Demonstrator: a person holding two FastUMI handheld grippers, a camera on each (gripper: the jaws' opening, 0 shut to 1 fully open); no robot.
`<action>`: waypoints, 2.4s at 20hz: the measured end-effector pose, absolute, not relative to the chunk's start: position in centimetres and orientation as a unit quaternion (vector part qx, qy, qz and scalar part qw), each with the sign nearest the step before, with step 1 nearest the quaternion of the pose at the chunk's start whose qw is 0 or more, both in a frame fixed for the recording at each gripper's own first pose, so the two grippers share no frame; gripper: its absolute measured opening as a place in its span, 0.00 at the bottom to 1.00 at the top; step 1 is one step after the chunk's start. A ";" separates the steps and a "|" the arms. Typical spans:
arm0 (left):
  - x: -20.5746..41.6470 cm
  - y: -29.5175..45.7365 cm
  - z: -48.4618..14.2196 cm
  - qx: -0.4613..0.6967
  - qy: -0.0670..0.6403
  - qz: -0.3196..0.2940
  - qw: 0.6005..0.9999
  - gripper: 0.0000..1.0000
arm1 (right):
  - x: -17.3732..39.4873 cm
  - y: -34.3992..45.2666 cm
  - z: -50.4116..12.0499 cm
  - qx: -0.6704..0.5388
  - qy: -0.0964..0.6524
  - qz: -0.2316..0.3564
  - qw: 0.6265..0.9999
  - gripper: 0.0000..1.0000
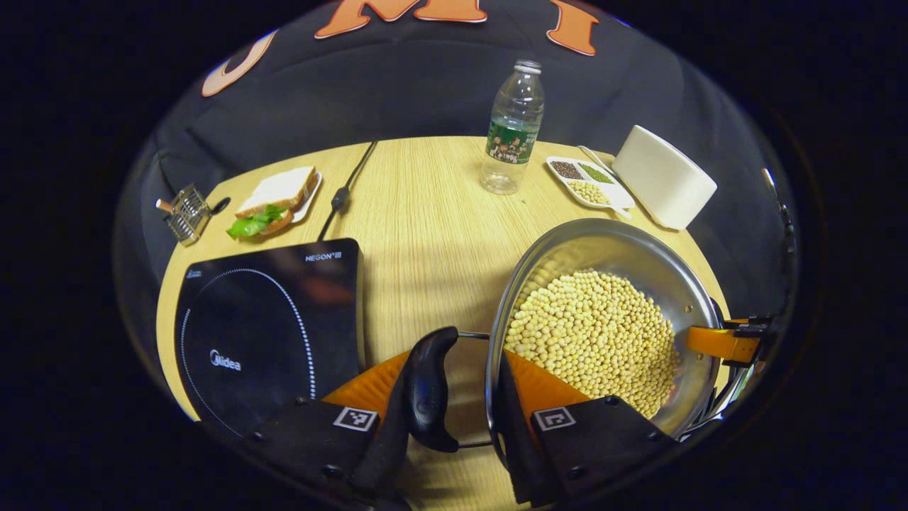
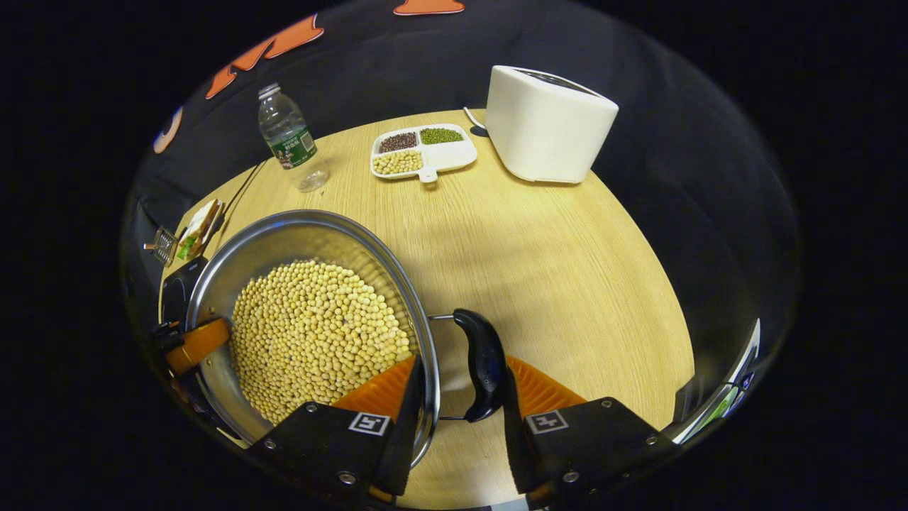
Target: First push the handle of the pot to place it horizontally, then grasp the pot with both hands and set it on the induction cooktop.
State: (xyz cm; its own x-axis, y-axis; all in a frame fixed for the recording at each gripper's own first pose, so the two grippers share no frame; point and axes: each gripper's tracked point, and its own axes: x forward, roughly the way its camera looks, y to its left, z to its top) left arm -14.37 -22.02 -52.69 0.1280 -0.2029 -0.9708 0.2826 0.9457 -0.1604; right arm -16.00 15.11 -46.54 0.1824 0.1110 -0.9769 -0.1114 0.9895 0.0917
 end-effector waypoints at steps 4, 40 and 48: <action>-12.7 -20.4 -50.3 0.030 0.618 -0.159 0.770 0.66 | -14.8 16.3 -43.3 -0.003 0.611 0.080 0.788 0.55; -2.1 5.6 -43.8 -0.013 0.613 0.015 0.790 0.65 | -6.5 42.5 -33.4 -0.056 0.566 0.259 0.781 0.51; -0.6 5.5 -43.8 -0.023 0.634 0.008 0.773 0.65 | -5.6 43.0 -32.6 -0.060 0.582 0.243 0.774 0.55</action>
State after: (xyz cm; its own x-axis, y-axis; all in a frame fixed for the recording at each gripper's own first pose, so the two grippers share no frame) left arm -0.58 5.46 -43.75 0.1961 -0.0165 -0.9804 -0.0409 0.9988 -0.0250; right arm -5.64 43.02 -32.57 0.2048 0.3065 -0.9296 -0.4462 0.8745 0.1901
